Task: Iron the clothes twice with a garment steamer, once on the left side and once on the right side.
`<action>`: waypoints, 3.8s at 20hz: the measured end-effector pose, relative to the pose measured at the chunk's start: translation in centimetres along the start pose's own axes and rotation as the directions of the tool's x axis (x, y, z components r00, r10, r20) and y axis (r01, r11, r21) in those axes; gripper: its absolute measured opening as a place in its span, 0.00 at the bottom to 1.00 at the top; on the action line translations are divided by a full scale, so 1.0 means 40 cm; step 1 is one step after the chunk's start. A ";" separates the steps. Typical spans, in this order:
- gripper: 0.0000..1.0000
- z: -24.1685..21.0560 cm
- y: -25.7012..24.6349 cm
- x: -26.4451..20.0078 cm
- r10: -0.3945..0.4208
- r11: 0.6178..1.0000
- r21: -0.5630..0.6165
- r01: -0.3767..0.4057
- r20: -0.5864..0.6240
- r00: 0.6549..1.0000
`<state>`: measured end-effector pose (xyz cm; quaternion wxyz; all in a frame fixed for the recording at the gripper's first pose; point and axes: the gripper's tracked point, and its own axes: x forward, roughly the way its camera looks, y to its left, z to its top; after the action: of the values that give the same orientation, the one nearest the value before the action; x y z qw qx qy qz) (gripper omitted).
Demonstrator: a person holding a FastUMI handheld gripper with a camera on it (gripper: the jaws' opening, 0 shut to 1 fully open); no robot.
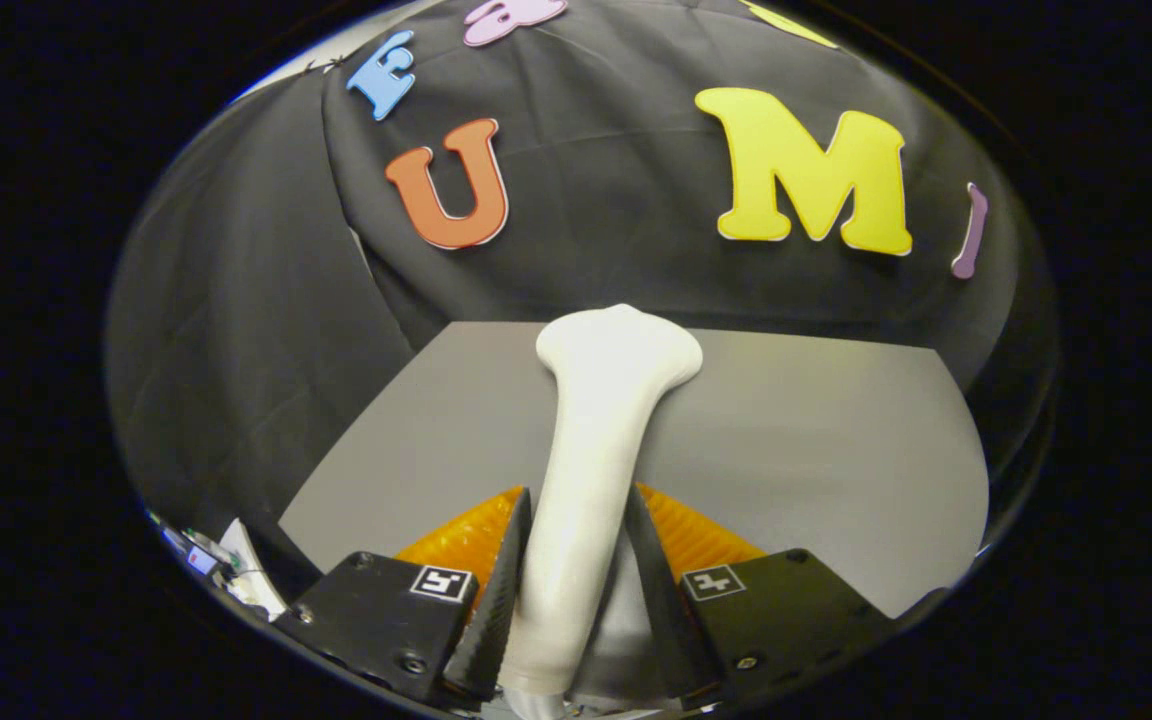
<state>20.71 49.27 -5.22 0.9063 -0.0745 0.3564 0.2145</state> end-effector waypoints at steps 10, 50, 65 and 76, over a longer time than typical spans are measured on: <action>0.37 -0.033 0.003 -0.071 0.093 0.994 0.050 -0.095 0.041 0.995; 0.36 0.311 -0.804 -1.039 -0.087 0.994 0.038 0.101 0.837 0.541; 0.36 0.175 -0.867 -0.882 -0.219 0.974 0.121 0.192 0.721 0.657; 0.36 0.031 -0.894 -0.831 -0.295 0.955 0.168 0.244 0.628 0.720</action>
<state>15.53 6.40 17.60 0.9966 -0.0136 0.0149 0.0796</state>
